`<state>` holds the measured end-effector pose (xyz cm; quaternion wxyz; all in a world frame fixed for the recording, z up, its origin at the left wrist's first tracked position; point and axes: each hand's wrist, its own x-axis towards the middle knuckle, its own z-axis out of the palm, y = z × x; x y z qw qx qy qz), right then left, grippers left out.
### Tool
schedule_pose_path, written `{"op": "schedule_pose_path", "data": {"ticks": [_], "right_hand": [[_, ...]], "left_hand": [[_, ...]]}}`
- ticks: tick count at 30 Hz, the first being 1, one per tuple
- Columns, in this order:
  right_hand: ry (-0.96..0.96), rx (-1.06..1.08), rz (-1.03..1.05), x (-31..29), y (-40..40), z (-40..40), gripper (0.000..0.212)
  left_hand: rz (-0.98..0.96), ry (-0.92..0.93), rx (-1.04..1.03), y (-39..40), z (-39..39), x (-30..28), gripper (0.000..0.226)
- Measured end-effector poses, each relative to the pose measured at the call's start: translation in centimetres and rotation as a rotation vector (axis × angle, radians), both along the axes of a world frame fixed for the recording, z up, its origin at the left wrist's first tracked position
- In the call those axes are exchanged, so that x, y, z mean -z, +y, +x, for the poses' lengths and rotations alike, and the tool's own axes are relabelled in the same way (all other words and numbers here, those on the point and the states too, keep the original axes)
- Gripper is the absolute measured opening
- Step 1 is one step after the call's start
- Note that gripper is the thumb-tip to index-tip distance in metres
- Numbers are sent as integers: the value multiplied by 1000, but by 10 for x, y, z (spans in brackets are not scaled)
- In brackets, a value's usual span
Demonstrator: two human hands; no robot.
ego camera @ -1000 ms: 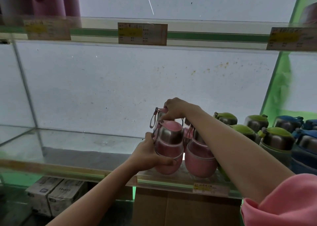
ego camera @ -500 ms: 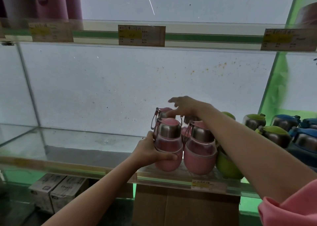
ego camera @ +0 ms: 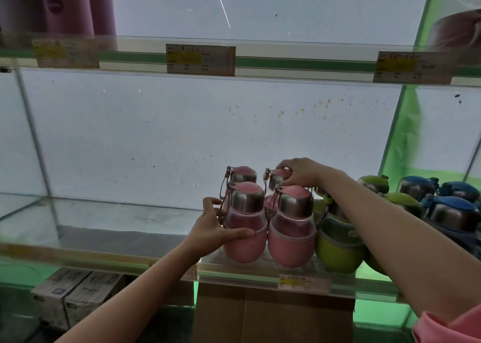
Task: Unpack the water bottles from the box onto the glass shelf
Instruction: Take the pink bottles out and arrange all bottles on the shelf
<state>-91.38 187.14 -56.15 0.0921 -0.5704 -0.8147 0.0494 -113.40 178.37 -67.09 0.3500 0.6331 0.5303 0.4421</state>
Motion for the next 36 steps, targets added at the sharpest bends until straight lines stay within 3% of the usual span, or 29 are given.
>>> {"op": "schedule_pose_path", "data": {"ticks": [7, 10, 16, 22, 36], "right_hand": [[-7, -4, 28, -8, -7, 4, 61], [73, -65, 54, -22, -25, 14, 48], [-42, -130, -201, -26, -67, 17, 50], [-7, -187, -97, -7, -67, 11, 51], [-50, -164, -182, -9, -64, 14, 52]], "left_hand": [[-14, 34, 62, -6, 0, -14, 111], [111, 75, -10, -5, -1, -25, 131], [92, 89, 23, 3, 11, -43, 90], [89, 88, -13, 2, 7, -35, 90], [55, 125, 36, 6, 4, -37, 79]]}}
